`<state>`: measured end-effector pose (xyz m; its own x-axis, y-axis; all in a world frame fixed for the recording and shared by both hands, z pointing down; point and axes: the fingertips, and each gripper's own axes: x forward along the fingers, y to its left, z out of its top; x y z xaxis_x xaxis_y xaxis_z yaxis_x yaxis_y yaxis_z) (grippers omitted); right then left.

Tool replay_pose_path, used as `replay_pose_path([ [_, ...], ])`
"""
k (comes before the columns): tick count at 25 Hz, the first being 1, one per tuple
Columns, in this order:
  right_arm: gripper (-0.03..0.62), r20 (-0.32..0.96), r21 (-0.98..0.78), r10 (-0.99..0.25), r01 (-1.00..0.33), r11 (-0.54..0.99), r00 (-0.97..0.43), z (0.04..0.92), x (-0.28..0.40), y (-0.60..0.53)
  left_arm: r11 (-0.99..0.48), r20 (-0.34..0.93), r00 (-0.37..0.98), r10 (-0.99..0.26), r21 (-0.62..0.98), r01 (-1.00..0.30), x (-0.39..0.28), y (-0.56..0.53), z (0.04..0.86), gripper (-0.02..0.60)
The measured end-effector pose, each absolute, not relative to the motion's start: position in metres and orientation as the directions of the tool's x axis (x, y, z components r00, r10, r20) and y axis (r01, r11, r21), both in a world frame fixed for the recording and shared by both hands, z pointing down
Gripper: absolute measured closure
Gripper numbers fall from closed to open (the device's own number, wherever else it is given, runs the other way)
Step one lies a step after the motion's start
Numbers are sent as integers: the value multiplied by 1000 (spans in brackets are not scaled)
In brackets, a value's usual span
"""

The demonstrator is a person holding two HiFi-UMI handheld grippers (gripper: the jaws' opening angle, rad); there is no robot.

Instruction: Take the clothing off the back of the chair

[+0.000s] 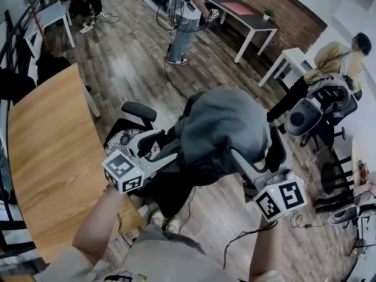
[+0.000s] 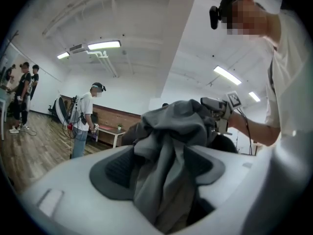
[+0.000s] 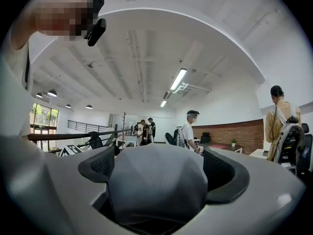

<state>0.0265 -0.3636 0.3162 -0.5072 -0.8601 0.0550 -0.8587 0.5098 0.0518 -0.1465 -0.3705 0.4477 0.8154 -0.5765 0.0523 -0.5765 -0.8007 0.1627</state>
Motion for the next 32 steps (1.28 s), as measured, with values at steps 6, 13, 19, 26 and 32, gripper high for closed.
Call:
replay_pose_path([
  [6, 6, 73, 5, -833, -835, 551, -549, 337, 24, -380, -806, 53, 832, -552, 220, -549, -137, -388, 479, 265],
  [13, 14, 134, -17, -824, -833, 553, -550, 361, 34, -398, -837, 69, 883, -464, 292, -463, -102, -395, 505, 281],
  [19, 50, 132, -53, -844, -854, 517, -519, 382, 43, -406, -860, 18, 934, -356, 384, -336, -78, -398, 519, 356],
  [26, 196, 136, -29, -853, -863, 505, -504, 383, 45, -406, -880, -18, 954, -300, 391, -269, -58, -395, 511, 579],
  [32, 390, 133, -39, -855, -865, 500, -500, 375, 51, -402, -861, 99, 922, -375, 333, -385, -61, -405, 507, 572],
])
